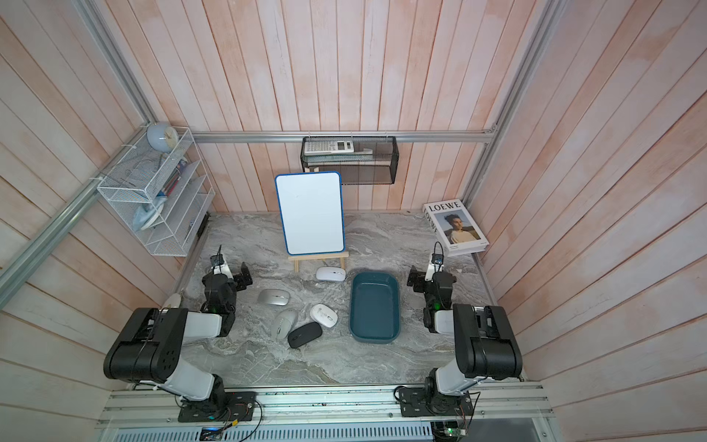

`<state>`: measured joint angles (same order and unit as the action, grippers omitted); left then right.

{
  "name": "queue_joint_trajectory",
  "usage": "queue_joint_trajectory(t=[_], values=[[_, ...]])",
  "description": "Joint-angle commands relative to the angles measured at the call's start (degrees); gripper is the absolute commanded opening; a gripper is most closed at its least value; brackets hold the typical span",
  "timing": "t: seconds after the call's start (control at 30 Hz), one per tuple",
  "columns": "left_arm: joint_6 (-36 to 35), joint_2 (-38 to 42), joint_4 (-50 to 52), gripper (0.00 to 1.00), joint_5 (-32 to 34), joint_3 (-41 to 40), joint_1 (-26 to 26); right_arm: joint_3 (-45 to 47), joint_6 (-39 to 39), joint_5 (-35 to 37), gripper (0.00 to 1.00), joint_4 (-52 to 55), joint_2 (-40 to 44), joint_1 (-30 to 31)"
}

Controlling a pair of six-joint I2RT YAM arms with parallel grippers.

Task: Put the mouse in the storage box
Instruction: Pick up the mouse from the center of the board.

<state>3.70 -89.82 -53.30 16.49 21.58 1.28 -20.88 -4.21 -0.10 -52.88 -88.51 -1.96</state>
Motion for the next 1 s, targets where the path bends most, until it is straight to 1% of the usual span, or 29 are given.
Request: queue_joint_trajectory(t=[0.0, 0.73, 0.77, 0.83, 0.9, 0.93, 0.97], values=[[0.4, 0.4, 0.0, 1.00, -0.5, -0.3, 0.2, -0.6, 0.8, -0.4, 0.98, 0.1, -0.7, 0.0], [0.4, 0.4, -0.1, 1.00, -0.5, -0.3, 0.2, -0.7, 0.7, -0.4, 0.98, 0.0, -0.7, 0.0], [0.5, 0.7, -0.5, 1.00, 1.4, -0.4, 0.3, -0.7, 0.8, -0.4, 0.98, 0.1, -0.7, 0.0], [0.6, 4.6, -0.5, 1.00, 9.0, -2.0, 2.2, -0.7, 0.7, -0.7, 0.98, 0.1, -0.8, -0.1], [-1.7, 12.2, 2.5, 1.00, 12.5, -3.3, 4.8, -0.7, 0.6, -0.2, 0.98, 0.1, -0.7, 0.0], [-1.9, 17.2, 5.8, 1.00, 13.5, -3.1, 6.3, -0.7, 0.0, 2.3, 0.98, 0.2, -0.1, 0.4], [1.2, 21.8, 10.7, 1.00, 13.6, -2.6, 7.0, -0.3, -0.4, 6.3, 0.98, 0.8, 1.6, 1.1]])
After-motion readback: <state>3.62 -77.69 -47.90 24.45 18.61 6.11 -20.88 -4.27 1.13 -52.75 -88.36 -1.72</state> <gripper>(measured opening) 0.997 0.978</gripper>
